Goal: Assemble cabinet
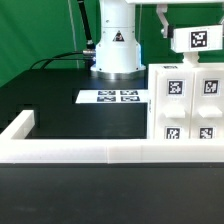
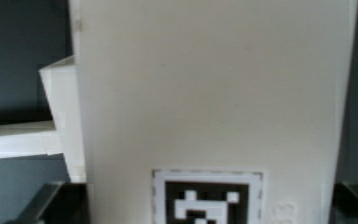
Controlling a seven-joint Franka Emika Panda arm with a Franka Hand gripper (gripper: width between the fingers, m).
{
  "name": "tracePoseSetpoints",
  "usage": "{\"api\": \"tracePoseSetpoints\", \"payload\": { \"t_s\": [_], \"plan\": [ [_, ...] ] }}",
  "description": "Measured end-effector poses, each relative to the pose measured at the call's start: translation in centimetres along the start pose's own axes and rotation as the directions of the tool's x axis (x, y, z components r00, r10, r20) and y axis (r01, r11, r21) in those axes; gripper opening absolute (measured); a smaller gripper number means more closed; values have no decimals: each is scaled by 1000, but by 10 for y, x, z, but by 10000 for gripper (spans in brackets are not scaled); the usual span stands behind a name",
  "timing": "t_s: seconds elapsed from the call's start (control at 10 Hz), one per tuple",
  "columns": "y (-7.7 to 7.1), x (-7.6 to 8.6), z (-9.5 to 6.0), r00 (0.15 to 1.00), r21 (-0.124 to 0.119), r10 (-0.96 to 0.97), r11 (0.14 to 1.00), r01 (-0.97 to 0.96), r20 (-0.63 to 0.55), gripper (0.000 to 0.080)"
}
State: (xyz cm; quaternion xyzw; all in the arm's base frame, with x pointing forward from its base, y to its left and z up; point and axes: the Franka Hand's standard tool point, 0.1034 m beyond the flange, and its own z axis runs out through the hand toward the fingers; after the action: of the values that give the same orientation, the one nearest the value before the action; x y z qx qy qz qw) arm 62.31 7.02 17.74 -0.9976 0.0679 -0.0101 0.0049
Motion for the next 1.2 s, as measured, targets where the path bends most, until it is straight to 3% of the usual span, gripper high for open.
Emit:
{"api": "tracePoseSetpoints", "payload": {
  "t_s": [1.2],
  "plan": [
    [7, -2, 0, 999, 9, 27, 1000, -27, -42, 558]
  ]
}}
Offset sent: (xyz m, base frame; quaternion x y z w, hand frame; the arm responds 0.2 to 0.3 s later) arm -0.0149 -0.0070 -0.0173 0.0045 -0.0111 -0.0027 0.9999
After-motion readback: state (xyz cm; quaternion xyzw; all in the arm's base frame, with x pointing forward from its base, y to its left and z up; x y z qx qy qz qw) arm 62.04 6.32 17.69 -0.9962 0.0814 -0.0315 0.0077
